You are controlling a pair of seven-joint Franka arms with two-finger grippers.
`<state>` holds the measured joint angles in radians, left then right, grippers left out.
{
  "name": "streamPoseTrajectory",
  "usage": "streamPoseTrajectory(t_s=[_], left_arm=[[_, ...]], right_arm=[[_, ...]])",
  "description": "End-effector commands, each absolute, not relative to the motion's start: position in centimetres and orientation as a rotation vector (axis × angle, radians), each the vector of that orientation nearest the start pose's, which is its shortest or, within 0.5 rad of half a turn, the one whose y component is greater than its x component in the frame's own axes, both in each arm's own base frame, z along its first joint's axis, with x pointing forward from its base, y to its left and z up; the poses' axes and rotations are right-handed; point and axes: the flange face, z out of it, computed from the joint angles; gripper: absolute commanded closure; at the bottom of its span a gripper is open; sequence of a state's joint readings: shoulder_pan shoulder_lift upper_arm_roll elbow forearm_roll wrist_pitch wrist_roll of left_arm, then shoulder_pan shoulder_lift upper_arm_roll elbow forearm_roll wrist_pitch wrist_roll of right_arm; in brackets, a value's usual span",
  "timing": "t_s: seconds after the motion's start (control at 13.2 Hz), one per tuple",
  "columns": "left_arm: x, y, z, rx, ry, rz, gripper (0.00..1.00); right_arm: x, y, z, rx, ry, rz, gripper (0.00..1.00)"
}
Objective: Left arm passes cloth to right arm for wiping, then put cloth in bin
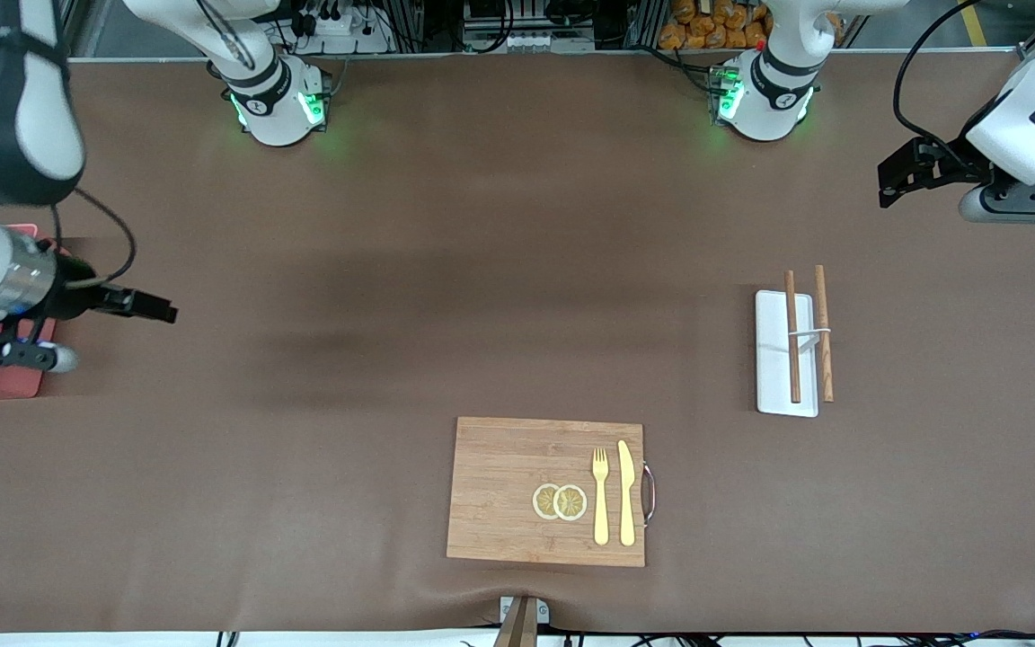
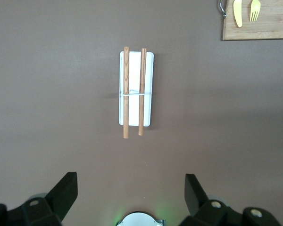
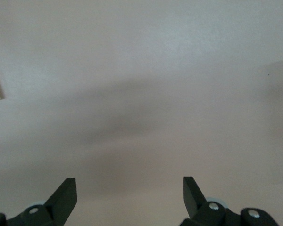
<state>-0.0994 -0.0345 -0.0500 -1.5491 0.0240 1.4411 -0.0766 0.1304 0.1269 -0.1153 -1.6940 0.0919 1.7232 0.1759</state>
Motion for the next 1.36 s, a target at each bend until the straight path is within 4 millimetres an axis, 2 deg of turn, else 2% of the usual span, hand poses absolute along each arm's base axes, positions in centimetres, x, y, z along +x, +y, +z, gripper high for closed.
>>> streamPoseTrajectory(t_s=[0.0, 0.15, 0.3, 0.38, 0.53, 0.68, 0.83, 1.14, 1.29], left_arm=[[52.5, -7.7, 64.8, -3.114, 0.112, 0.109, 0.0], [52.5, -7.7, 64.8, -3.114, 0.112, 0.109, 0.0], [52.4, -7.7, 64.7, -3.114, 0.112, 0.112, 0.0], [52.5, -7.7, 64.8, -3.114, 0.112, 0.109, 0.0], [52.5, -7.7, 64.6, -3.113, 0.112, 0.114, 0.0], [52.5, -7.6, 64.6, -3.111, 0.112, 0.113, 0.0], [52.5, -7.6, 64.6, -3.11, 0.111, 0.113, 0.0], [52.5, -7.6, 64.6, -3.108, 0.111, 0.113, 0.0], [52.5, -7.7, 64.6, -3.108, 0.113, 0.113, 0.0]], right_arm=[[55.7, 0.2, 53.8, -3.116, 0.194, 0.048, 0.0], [54.3, -1.1, 55.7, -3.112, 0.172, 0.026, 0.0], [53.4, -1.5, 56.5, -3.105, 0.197, 0.003, 0.0], [53.7, -1.7, 56.9, -3.105, 0.204, -0.009, 0.0], [54.7, -1.9, 59.0, -3.104, 0.24, -0.081, 0.0], [55.2, -1.1, 60.7, -3.085, 0.387, -0.131, 0.0], [55.9, -1.3, 60.3, -3.088, 0.4, -0.123, 0.0], [56.9, -2.2, 62.6, -3.132, 0.412, -0.213, 0.0], [57.5, -3.3, 62.1, -3.15, 0.398, -0.203, 0.0]])
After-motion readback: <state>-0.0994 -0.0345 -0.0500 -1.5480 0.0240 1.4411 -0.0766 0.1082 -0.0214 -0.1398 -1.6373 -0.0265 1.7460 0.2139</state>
